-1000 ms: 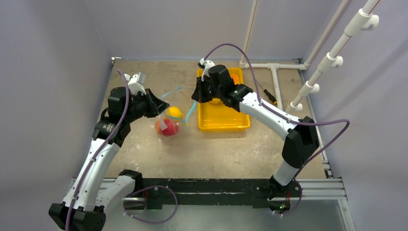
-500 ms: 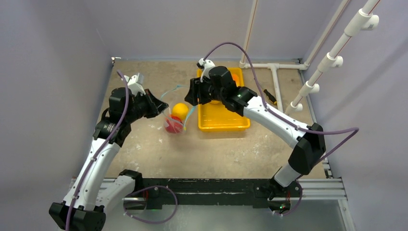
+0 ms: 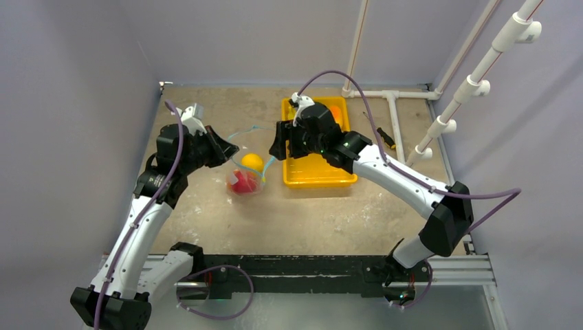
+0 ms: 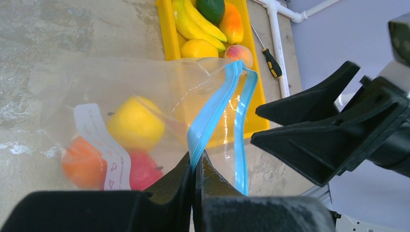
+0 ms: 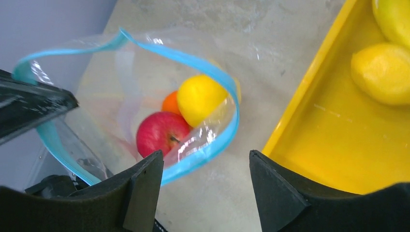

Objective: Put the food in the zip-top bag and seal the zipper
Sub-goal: Adjust the zipper food storage bag at the center of the board.

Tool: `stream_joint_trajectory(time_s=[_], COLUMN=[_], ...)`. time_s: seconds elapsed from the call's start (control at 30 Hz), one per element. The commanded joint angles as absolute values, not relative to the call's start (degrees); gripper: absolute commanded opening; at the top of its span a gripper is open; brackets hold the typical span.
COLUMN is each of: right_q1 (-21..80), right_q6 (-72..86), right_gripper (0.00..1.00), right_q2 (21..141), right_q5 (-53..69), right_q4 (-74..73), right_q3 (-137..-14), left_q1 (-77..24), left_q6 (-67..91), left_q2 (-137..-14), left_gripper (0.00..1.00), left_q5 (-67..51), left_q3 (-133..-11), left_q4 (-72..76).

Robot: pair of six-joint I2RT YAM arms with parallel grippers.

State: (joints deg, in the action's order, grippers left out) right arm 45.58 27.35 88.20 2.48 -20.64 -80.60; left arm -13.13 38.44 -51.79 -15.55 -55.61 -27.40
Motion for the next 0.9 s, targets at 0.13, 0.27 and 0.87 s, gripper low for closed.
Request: stream_joint_trajectory(time_s=[0.13,0.27,0.87], right_q1=[47.1,47.1,49.7], right_q6=[37.3,41.6,46.6], right_gripper=[0.72,0.74,0.77], right_q2=[83.8,82.5,85.0], right_q5=[1.2,3.0,4.9], right_q4=[-19.4,-16.0,-14.6], right_q3=[-76.6,-75.4,-75.8], left_q1=[-12.8,-12.8,-12.8], left_q6=[39.7,39.6,40.3], left_q2=[-51.3,-51.0,-51.0], left_gripper=[0.00,0.00,0.00], left_q5=[-14.4,-14.0,-11.7], left_q3=[-58.3,-58.3,-58.4], left_q4=[-24.1,-24.4,-23.6])
